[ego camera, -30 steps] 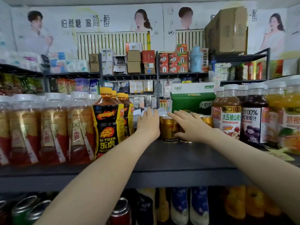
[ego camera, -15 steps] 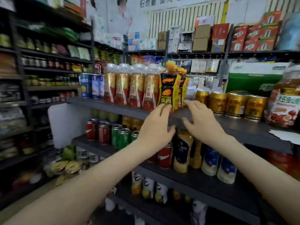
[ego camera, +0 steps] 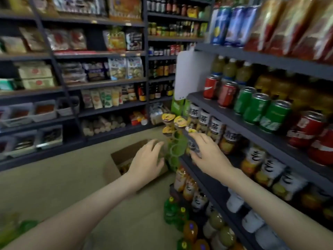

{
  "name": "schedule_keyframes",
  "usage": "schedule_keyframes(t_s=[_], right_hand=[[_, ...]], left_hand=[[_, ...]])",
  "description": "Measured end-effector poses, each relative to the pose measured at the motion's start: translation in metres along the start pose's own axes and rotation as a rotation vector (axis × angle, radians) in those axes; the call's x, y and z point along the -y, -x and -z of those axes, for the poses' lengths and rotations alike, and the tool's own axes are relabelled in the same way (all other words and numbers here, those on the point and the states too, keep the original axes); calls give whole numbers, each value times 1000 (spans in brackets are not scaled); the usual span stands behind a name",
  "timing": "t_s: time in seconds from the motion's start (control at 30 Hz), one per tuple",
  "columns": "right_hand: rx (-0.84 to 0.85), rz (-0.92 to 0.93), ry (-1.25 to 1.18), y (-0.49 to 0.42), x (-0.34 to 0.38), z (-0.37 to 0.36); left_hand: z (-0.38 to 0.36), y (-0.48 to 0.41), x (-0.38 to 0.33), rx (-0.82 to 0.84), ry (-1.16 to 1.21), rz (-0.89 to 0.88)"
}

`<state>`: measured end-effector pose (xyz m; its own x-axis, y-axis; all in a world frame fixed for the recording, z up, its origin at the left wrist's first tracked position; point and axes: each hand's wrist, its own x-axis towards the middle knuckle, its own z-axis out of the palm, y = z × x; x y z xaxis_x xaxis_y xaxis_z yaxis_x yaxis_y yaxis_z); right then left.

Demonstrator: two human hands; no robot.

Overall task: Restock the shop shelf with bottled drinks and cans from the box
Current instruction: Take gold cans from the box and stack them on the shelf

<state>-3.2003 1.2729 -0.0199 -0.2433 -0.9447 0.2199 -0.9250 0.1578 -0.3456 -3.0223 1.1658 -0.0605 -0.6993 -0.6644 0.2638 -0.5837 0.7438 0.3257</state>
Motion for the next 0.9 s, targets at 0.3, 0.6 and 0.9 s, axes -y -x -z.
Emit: schedule_keyframes(t_s=[0.3,0.6,0.9], right_hand=[[248,85,-52,-177,63,-158],[444,-103,-127,-294,33,-265],[664,-302,-211,-423,-54,-399]], left_hand=[[-16,-31,196,107,-31,302],[-46,-117,318,314,27,410],[-161,-219,425,537,97,595]])
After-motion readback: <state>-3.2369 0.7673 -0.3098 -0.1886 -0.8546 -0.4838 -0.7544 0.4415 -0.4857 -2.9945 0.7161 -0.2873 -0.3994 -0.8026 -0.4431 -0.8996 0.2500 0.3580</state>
